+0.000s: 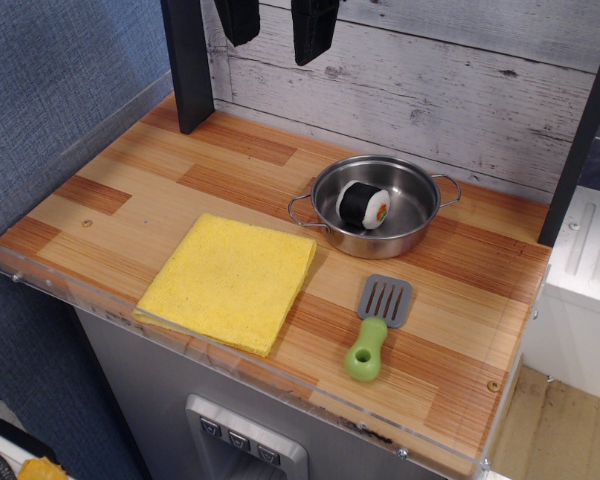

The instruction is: Move the yellow cloth from center of the table to left side of the table.

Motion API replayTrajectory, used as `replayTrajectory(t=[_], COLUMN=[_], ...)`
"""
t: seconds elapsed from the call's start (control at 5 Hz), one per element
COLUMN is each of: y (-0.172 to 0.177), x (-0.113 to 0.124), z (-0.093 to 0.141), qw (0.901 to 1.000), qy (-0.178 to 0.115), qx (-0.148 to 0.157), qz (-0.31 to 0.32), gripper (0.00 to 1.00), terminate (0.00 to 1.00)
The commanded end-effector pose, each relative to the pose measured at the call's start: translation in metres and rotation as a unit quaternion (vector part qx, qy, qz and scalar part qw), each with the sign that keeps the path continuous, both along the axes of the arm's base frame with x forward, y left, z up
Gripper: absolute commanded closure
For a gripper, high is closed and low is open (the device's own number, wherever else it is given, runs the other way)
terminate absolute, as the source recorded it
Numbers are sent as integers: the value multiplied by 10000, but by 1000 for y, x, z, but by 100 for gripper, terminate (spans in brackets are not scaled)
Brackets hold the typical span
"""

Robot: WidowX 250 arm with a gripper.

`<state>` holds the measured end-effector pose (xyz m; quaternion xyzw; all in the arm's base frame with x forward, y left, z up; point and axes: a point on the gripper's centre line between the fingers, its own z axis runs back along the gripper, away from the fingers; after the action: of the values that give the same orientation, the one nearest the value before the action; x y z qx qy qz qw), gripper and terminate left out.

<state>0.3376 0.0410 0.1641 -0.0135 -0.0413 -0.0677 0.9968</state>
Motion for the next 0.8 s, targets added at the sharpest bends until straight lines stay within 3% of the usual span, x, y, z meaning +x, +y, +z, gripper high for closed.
replayTrajectory(t=[0.0,0.6], y=[0,22], x=[0,-60], z=[0,-15], qw=[10000,9994], qy=[0,-66], qx=[0,327], qz=[0,-52], gripper=[0,0], terminate=[0,0])
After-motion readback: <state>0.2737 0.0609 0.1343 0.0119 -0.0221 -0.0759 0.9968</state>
